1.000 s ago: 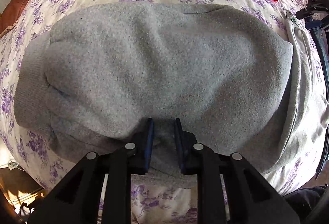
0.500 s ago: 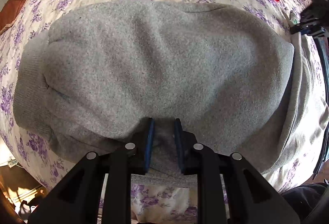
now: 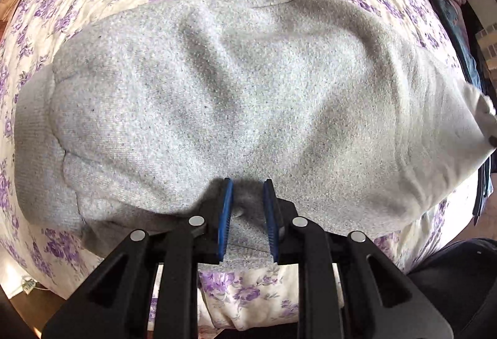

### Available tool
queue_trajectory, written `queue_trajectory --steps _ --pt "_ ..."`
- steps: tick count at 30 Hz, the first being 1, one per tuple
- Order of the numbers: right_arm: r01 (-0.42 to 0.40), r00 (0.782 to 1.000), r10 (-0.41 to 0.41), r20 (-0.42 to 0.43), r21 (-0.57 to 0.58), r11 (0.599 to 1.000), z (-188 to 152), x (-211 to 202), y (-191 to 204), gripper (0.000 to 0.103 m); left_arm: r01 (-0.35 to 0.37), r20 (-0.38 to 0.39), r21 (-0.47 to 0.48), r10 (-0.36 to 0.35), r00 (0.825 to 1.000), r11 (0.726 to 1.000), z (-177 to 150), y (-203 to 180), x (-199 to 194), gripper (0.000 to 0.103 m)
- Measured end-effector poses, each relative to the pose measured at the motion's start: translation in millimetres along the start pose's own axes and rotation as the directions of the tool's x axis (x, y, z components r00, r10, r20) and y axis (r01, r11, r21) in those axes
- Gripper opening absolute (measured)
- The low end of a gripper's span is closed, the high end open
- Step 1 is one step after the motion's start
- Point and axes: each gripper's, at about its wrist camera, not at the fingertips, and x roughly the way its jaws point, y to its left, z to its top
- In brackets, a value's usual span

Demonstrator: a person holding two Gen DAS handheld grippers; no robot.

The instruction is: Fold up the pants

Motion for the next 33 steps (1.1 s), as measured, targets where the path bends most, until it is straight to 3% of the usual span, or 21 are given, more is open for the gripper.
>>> queue_trajectory --steps 3,5,7,8,9,11,13,15,17,21,24,28,31,33 --pt "-0.058 0.998 0.058 0.006 0.094 0.994 -11.7 48.2 -35.2 0.006 -0.028 -0.011 0.053 0.029 1.000 0.998 0.4 -11.5 0.2 0.019" --pt "-0.101 0.995 0.098 0.037 0.100 0.990 -11.7 47.0 -37.1 0.010 -0.041 -0.018 0.072 0.042 0.999 0.997 0.8 -15.4 -0.7 0.019" --pt "-0.074 0.997 0.074 0.002 0.024 0.997 -11.2 37.4 -27.4 0.026 -0.046 -0.022 0.075 0.048 0.999 0.996 2.0 -16.5 -2.5 0.019" --pt "-0.032 0.999 0.031 -0.022 -0.025 0.999 -13.9 28.4 -20.5 0.052 -0.048 -0.024 0.071 0.050 0.998 0.996 2.1 -16.9 -4.4 0.019" --pt "0.038 0.999 -0.040 -0.034 -0.076 0.996 -18.8 20.7 -12.0 0.064 -0.051 -0.022 0.070 0.053 0.998 0.996 1.6 -19.5 -6.7 0.019" --pt "0.083 0.994 -0.096 -0.048 -0.215 0.973 -30.9 2.9 14.0 0.064 -0.056 -0.006 0.071 0.056 0.998 0.996 -0.7 -22.3 -14.8 0.020" --pt "0.049 0.996 -0.070 -0.048 -0.346 0.937 -40.7 -13.6 50.1 0.064 -0.045 0.011 0.056 0.045 0.999 0.997 -3.9 -20.9 -20.1 0.024" --pt "-0.033 0.999 0.010 -0.051 -0.469 0.882 -42.2 -26.3 100.4 0.064 -0.032 0.012 0.026 0.032 0.999 0.999 -6.8 -16.7 -16.3 0.026" --pt "-0.135 0.991 0.112 -0.076 -0.596 0.792 -38.7 -24.4 163.2 0.064 -0.026 0.020 -0.003 0.026 0.999 1.000 -14.3 -14.6 -11.9 0.026" --pt "-0.230 0.969 0.207 -0.131 -0.781 0.581 -22.0 12.0 293.4 0.063 -0.008 0.054 -0.048 0.011 0.998 0.999 -14.8 -8.5 -11.3 0.026" --pt "-0.248 0.967 0.174 -0.186 -0.842 0.478 -13.7 50.3 361.5 0.061 0.011 0.068 -0.084 -0.006 0.998 0.996 -21.3 -6.8 -11.1 0.027" --pt "-0.241 0.970 0.071 -0.233 -0.876 0.418 -5.9 97.7 397.5 0.056 0.023 0.078 -0.125 -0.013 0.997 0.992 -22.4 -4.2 -9.6 0.027" --pt "-0.255 0.962 0.013 -0.273 -0.880 0.400 -1.6 123.1 404.8 0.042 0.019 0.080 -0.144 -0.007 0.997 0.989 -24.4 -2.8 -10.4 0.027" --pt "-0.291 0.947 -0.005 -0.320 -0.865 0.409 2.7 136.9 406.0 0.028 0.021 0.079 -0.157 -0.009 0.997 0.987 -24.4 -1.8 -9.9 0.027"
